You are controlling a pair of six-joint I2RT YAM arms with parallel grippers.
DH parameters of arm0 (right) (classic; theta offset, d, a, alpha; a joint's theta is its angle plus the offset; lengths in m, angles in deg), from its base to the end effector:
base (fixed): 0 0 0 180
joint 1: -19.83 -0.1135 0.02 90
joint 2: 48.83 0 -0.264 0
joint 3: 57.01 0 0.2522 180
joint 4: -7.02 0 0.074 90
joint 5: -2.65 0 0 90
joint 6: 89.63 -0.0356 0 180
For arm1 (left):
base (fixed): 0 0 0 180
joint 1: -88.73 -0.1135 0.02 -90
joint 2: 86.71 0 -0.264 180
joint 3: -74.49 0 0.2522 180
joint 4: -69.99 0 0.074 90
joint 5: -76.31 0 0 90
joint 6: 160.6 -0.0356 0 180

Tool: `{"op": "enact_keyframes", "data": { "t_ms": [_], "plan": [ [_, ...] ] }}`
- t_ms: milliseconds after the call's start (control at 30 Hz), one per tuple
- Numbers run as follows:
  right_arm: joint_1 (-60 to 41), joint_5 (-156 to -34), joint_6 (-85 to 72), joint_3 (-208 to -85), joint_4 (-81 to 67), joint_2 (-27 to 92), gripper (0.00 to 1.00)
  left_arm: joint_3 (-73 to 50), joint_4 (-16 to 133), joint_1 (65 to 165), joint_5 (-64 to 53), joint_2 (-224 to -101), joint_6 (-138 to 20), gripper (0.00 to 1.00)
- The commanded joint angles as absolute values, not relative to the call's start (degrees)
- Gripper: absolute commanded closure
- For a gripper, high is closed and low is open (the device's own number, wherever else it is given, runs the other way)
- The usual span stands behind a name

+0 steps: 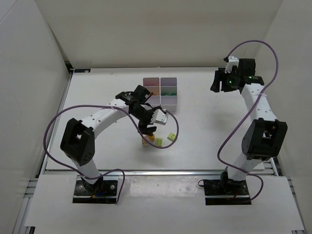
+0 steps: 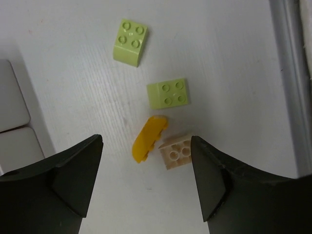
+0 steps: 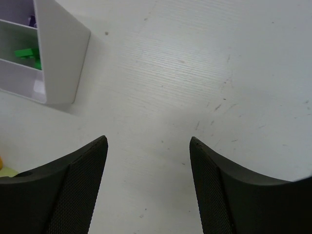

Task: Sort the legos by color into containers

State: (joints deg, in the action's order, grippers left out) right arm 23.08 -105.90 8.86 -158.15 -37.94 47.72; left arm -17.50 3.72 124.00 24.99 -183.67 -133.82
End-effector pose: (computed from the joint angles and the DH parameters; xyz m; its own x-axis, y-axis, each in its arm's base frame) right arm 0.3836 -0.0104 0.3262 -0.6118 -0.1055 -0.7840 -0.2817 0.9552 0.0913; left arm 0.2615 -0.2122 0.2573 0.2006 0.7117 -0.6732 0.9672 -0.2532 0.0205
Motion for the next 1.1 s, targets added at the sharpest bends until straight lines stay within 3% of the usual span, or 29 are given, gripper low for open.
{"op": "enact_keyframes", "data": {
  "t_ms": [0, 233, 1067],
  "plan": [
    [22.2, -112.66, 8.19, -156.91, -37.33, 43.54, 0.28, -17.58, 2.88, 123.01, 22.09, -184.79, -146.08, 0.17],
    [22.2, -113.72, 9.33, -156.29, -37.06, 42.66, 0.28, -17.66, 3.05, 122.31, 19.8, -188.04, -158.74, 0.21],
    [22.2, -113.63, 9.69, -160.07, -36.53, 47.49, 0.28, -17.4, 3.23, 123.89, 20.68, -194.37, -158.23, 0.32]
  ]
}}
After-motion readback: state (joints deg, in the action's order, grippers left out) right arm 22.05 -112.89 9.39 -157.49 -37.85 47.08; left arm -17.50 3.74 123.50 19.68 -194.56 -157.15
